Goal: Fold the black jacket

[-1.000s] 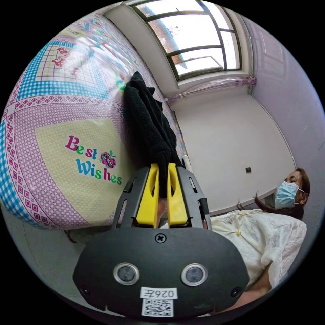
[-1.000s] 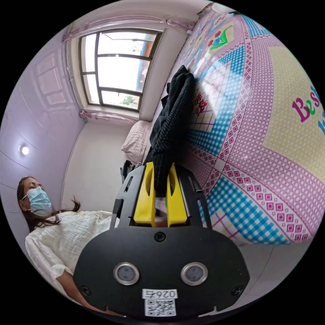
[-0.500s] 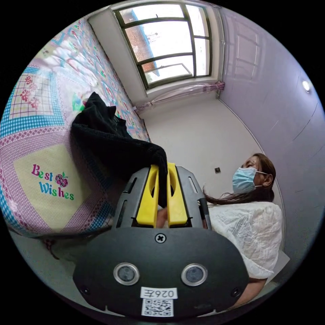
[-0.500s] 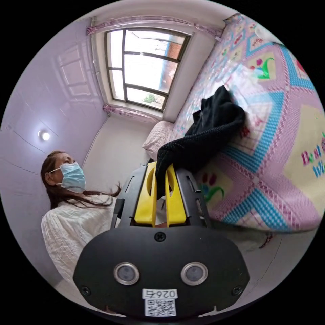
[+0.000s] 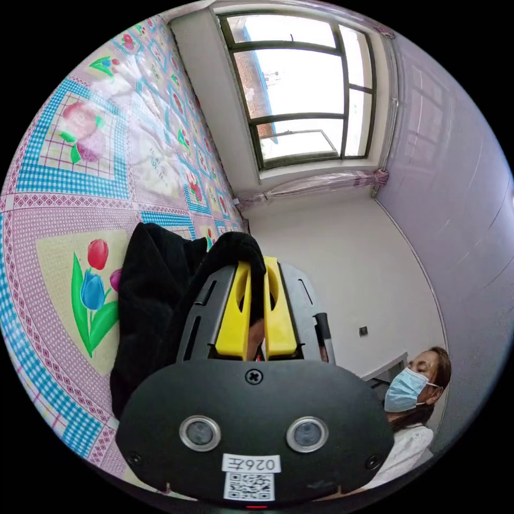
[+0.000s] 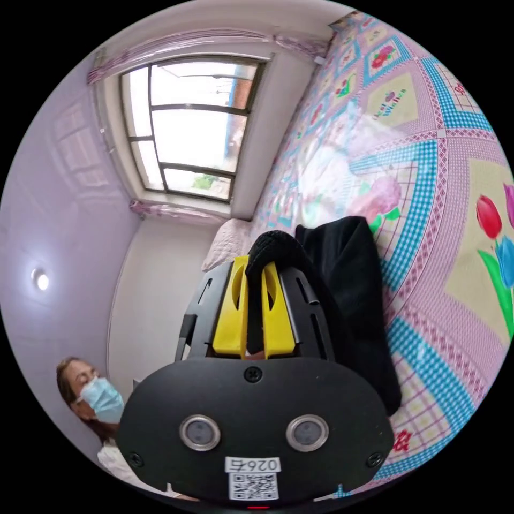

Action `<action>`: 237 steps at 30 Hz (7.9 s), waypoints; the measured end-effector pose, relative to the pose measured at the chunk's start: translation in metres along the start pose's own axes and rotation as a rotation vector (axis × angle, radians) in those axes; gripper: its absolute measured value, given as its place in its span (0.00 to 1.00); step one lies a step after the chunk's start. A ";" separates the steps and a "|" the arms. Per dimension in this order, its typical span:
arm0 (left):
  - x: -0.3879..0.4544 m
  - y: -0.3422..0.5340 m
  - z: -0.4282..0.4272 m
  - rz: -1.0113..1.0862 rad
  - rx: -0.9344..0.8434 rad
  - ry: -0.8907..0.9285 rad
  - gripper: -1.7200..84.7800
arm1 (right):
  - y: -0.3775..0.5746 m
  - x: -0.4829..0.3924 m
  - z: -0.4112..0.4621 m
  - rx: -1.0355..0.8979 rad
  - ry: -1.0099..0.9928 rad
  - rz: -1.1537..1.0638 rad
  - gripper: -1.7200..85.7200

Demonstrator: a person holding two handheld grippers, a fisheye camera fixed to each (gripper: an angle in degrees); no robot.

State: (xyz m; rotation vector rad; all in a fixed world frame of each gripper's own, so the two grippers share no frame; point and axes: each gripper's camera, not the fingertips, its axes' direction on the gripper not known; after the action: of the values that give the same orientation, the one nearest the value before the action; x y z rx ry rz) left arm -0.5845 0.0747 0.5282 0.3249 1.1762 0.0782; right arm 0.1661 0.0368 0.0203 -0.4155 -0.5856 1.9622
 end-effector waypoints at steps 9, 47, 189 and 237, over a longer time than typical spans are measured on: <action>-0.054 0.004 0.071 -0.054 0.038 0.157 0.04 | -0.002 0.140 0.119 0.022 -0.009 0.101 0.10; 0.392 0.612 -0.094 1.548 0.416 -0.054 0.02 | 0.882 -0.220 0.084 1.135 0.584 -1.564 0.01; 0.124 0.334 0.166 0.330 -0.469 -0.362 0.08 | 0.464 0.390 -0.010 -0.353 0.972 -0.820 0.04; 0.015 0.401 -0.637 0.060 0.923 -0.034 0.10 | 0.599 0.318 0.930 -0.991 0.076 -0.886 0.09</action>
State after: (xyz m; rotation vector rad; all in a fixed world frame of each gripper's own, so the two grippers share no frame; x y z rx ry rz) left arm -1.1187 0.5927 0.4126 1.1654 1.1086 -0.4320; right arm -0.8978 -0.1091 0.4350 -0.6685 -1.3971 0.7128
